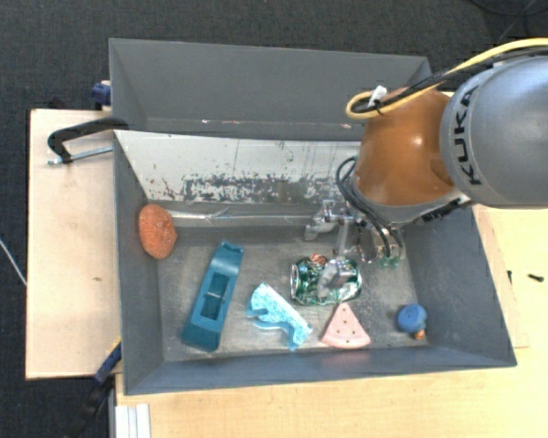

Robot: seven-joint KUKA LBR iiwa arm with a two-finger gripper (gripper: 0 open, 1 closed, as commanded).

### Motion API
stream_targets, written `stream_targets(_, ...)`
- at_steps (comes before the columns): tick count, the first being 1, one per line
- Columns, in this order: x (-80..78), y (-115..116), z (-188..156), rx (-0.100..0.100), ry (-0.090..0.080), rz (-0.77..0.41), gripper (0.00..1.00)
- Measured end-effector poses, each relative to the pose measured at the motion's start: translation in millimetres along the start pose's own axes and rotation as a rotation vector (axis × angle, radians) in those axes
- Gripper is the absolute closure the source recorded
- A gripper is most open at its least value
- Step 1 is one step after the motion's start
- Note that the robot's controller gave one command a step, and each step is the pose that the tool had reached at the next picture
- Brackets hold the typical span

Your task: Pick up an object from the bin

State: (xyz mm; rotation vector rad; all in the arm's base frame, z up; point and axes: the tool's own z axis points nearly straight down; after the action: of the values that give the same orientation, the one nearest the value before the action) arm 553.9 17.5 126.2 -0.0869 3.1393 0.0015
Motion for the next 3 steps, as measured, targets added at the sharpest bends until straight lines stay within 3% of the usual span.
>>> stream_targets(1, -4.6, 1.9, -16.2, 0.0, -0.006, 0.13, 0.0)
stream_targets(2, -21.5, 5.3, 25.8, 0.0, 0.027, 0.01, 0.0)
stream_targets(3, -24.2, 1.2, 31.0, 0.006, -0.006, 0.024, 1.0)
